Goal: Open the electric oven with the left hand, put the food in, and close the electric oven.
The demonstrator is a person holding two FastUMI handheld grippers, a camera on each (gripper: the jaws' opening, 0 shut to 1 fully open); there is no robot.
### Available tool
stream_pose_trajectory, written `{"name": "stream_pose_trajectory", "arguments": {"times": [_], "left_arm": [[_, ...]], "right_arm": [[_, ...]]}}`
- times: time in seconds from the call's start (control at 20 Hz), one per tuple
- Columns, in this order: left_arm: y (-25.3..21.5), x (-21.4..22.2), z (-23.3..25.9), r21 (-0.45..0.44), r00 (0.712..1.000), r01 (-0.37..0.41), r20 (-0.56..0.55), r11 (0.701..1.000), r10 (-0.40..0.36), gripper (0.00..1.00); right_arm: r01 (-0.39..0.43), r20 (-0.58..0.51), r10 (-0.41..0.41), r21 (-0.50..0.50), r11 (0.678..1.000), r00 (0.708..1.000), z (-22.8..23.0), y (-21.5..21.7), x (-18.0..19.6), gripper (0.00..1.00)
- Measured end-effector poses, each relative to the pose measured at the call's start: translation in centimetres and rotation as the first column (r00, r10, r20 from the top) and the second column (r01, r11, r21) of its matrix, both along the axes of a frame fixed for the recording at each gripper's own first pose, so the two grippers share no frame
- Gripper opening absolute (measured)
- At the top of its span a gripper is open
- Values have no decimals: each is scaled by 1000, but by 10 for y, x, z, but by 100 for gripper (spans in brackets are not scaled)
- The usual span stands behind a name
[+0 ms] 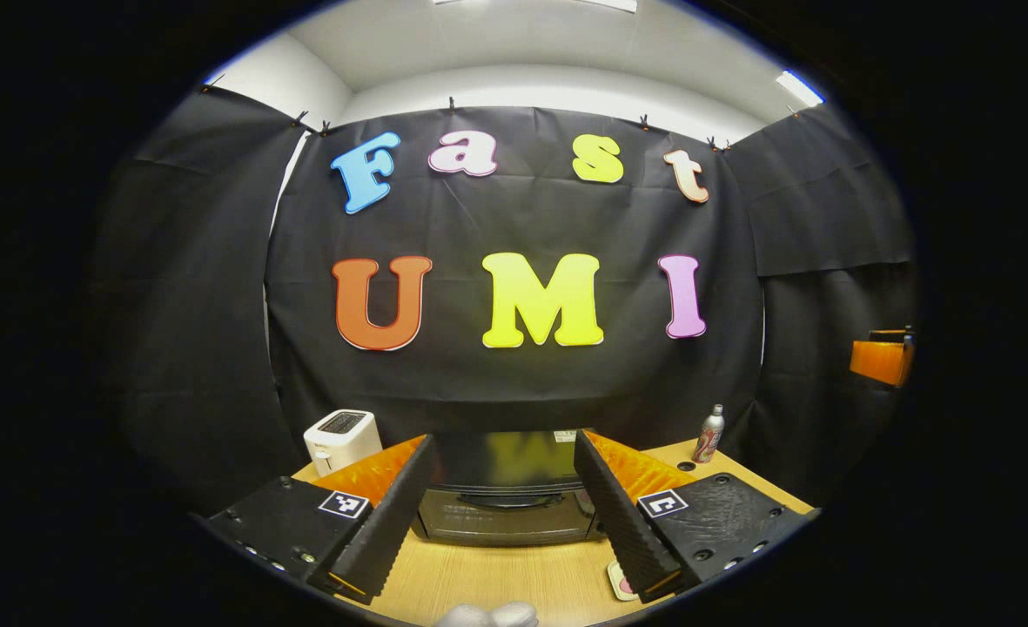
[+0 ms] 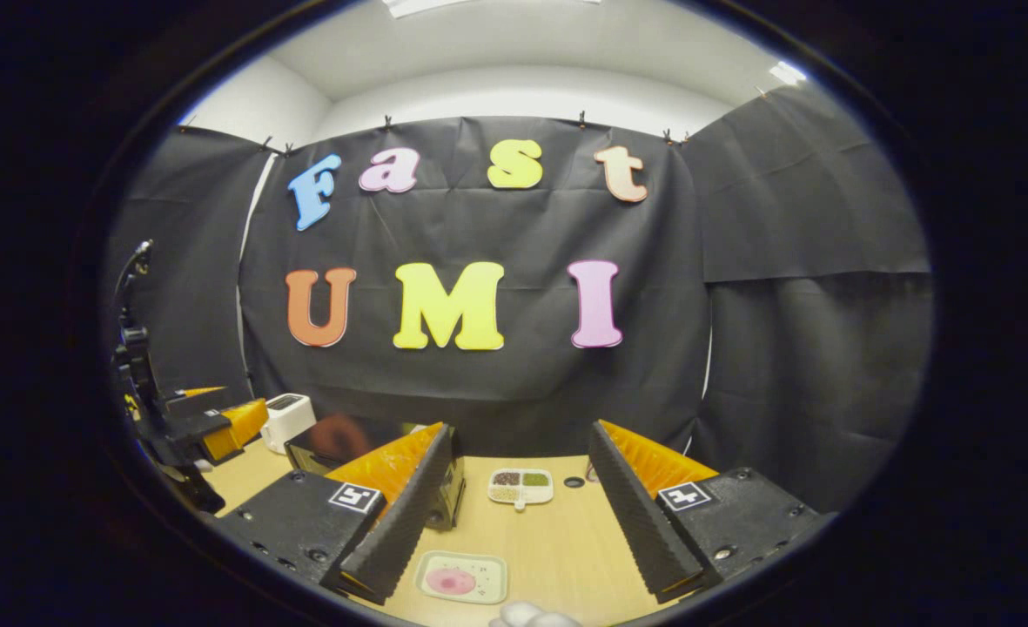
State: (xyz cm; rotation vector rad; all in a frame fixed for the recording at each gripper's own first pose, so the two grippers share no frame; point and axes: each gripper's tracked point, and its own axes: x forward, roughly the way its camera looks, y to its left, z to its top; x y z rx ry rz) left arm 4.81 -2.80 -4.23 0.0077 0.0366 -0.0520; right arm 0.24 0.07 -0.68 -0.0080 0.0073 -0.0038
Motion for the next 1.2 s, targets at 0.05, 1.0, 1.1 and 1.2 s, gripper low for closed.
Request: {"name": "stream_pose_trajectory", "arguments": {"times": [0.05,1.0,1.1,1.2], "left_arm": [[-1,8,-8,3,1000,1,-9,1000,-1,96],[-16,131,-159,42,971,21,-238,999,-10,98],[-16,128,-161,41,969,18,-248,999,-7,98],[-15,123,-161,37,967,14,-254,999,-4,98]], "right_arm": [[-1,-3,1,5,1000,1000,0,1,1,97],[96,-93,-97,-18,995,991,-20,-29,1,96],[93,-100,-94,-15,996,991,-23,-28,3,96],[86,-106,-87,-14,996,991,-25,-26,3,96]]}}
